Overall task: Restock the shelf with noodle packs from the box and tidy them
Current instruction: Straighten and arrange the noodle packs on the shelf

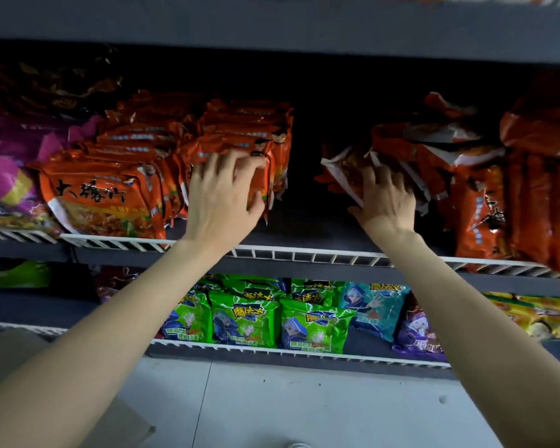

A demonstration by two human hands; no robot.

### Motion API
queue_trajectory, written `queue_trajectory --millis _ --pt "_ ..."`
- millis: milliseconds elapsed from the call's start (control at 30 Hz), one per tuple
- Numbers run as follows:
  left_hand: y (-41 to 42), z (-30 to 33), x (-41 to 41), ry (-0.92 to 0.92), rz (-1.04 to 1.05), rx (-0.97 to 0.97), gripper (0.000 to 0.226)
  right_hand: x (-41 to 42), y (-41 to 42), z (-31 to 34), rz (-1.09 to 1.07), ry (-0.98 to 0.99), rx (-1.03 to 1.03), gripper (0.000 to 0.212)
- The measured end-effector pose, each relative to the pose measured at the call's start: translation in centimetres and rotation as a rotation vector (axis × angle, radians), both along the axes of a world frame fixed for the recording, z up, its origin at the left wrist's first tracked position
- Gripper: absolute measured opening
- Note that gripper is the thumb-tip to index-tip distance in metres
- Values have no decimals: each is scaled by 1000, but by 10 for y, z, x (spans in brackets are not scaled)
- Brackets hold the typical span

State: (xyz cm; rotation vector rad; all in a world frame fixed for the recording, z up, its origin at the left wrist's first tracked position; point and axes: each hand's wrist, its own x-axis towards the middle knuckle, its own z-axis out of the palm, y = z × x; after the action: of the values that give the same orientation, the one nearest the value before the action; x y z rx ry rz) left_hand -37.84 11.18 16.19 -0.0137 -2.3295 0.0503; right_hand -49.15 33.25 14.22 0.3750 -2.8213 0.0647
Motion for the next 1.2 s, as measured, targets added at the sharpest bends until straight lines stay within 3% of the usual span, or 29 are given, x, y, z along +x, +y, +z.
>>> queue_trajectory --millis 133,267,367,500,600,667,767,967,1033,1133,1200 --pt "-11 -13 0 -156 94 57 56 3 -4 3 -3 31 -23 59" --pt "-21 -17 0 -221 93 28 63 28 5 -5 201 151 -157 53" --pt "-23 -19 -1 -263 81 38 68 40 16 -9 347 21 -247 53" --pt "-20 -16 -1 -307 84 87 69 37 37 1 469 -297 -428 40" --pt "-18 -16 -3 -331 93 107 71 32 41 9 190 -234 -417 63" --pt "-16 -16 -4 -340 105 119 71 30 35 13 -50 -351 -298 79" --pt "-17 -15 -4 -354 113 131 71 29 20 14 -107 -513 -273 92" --pt "-25 -3 -1 -295 41 171 57 35 6 11 -35 -404 -700 79" --pt "-28 0 0 -293 30 205 52 37 7 10 -14 -376 -810 84" --pt "-30 2 0 -290 44 232 50 31 12 1 -49 -478 -1102 93" --pt "-30 2 0 -300 37 255 50 28 14 0 -68 -581 -1186 80"
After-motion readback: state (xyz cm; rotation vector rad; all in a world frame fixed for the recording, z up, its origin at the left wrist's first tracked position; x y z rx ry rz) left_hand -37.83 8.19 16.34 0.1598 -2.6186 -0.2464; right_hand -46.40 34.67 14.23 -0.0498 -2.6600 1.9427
